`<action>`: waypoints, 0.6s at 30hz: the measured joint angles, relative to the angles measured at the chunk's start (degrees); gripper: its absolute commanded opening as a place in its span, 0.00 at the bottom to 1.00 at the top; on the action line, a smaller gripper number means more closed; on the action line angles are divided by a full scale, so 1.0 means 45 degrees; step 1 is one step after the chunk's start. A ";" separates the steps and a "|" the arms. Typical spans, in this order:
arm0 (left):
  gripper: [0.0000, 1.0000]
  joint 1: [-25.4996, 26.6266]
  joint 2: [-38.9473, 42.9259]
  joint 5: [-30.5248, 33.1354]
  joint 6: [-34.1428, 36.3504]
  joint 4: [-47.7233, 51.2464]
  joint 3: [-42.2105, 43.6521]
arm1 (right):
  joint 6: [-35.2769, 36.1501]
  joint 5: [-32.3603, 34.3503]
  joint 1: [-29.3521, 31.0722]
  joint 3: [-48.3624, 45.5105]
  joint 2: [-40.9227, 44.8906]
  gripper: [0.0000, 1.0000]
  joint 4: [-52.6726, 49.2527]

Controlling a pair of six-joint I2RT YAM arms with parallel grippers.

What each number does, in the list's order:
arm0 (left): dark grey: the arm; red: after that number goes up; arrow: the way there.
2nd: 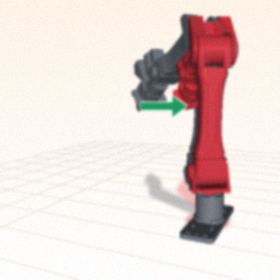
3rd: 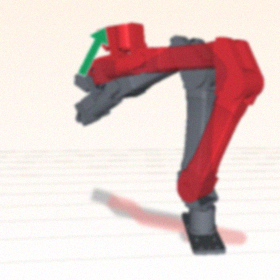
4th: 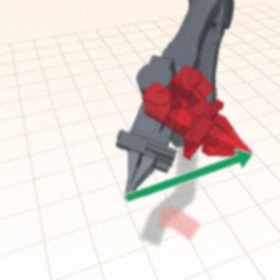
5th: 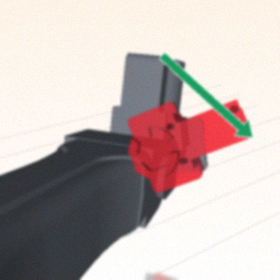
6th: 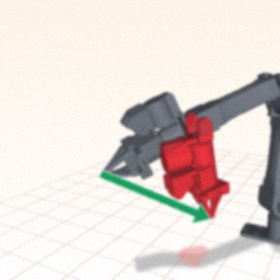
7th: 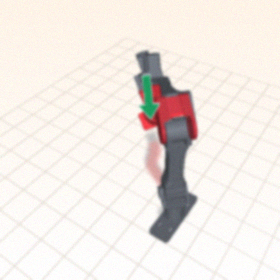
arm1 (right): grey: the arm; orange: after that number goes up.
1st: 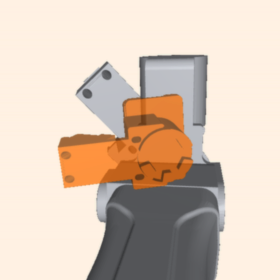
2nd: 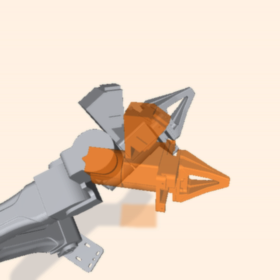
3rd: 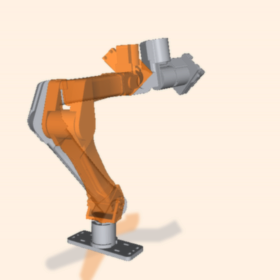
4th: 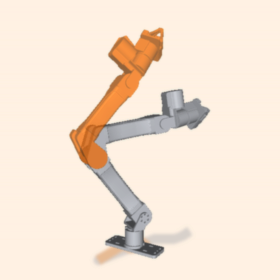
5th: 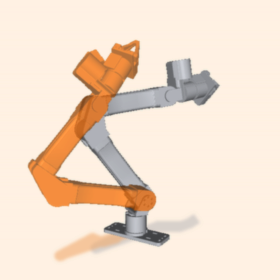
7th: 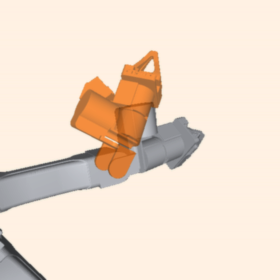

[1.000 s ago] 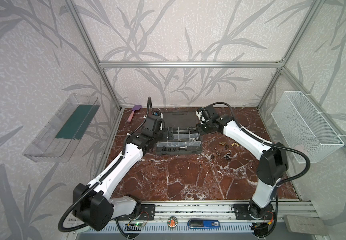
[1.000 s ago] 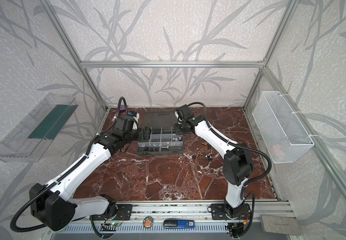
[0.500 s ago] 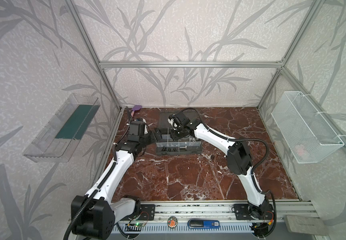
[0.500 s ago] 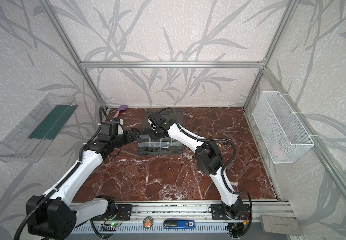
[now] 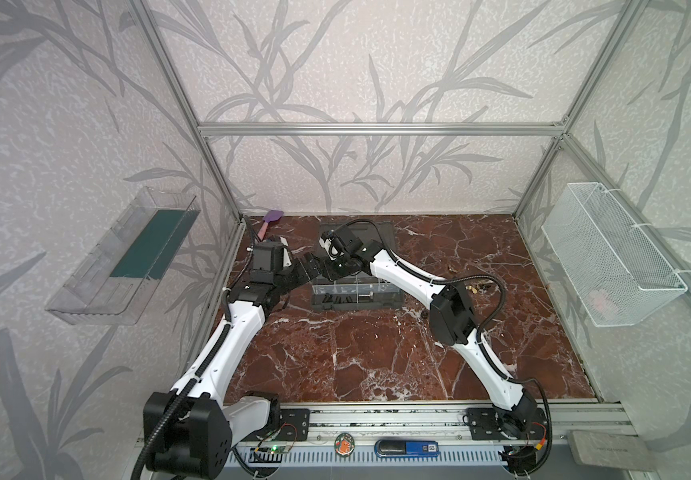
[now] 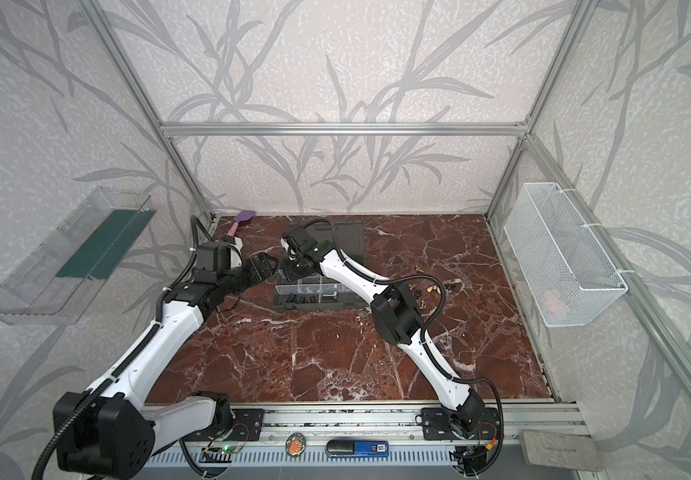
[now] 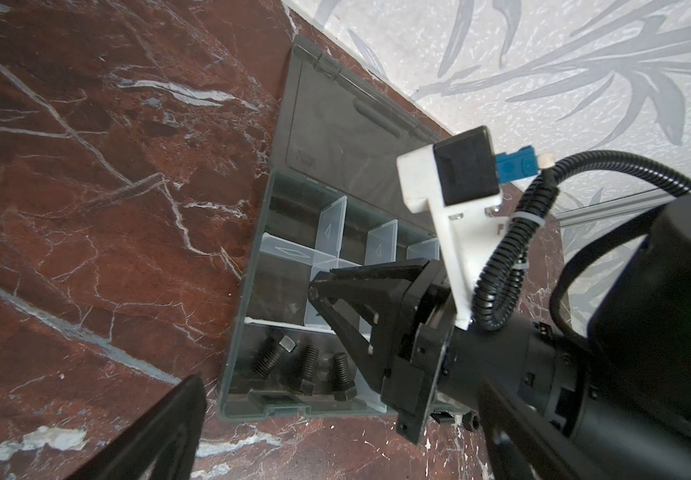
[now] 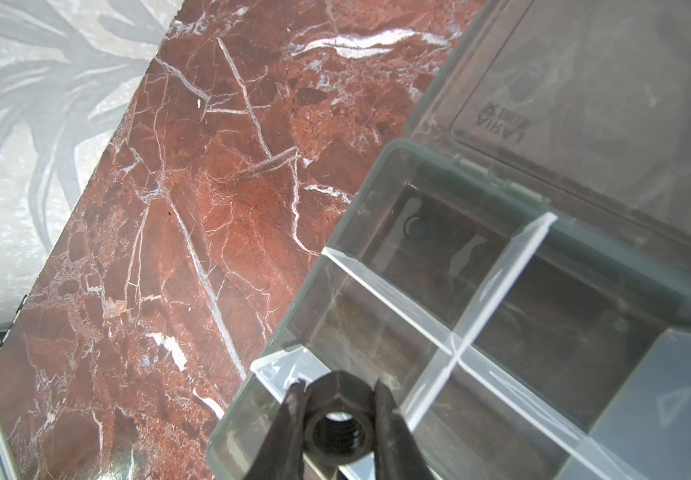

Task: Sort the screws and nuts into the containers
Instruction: 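Lower the black nut into a compartment and open the right gripper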

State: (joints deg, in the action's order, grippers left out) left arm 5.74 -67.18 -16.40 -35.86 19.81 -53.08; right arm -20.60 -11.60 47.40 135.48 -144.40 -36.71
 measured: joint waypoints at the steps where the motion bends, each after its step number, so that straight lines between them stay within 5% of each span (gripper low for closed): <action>1: 0.99 -0.0019 0.0015 -0.0010 -0.0019 -0.0015 0.0000 | -0.0044 -0.0019 0.0000 0.0044 -0.0073 0.26 -0.0010; 18: 1.00 -0.0214 0.0121 -0.0554 -0.0083 -0.0272 0.0015 | -0.0107 -0.0083 -0.0117 0.0291 -0.0403 0.41 -0.0350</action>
State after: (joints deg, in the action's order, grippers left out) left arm 4.78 -66.63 -18.90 -36.23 18.59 -53.01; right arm -21.08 -11.97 46.87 136.79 -146.21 -38.28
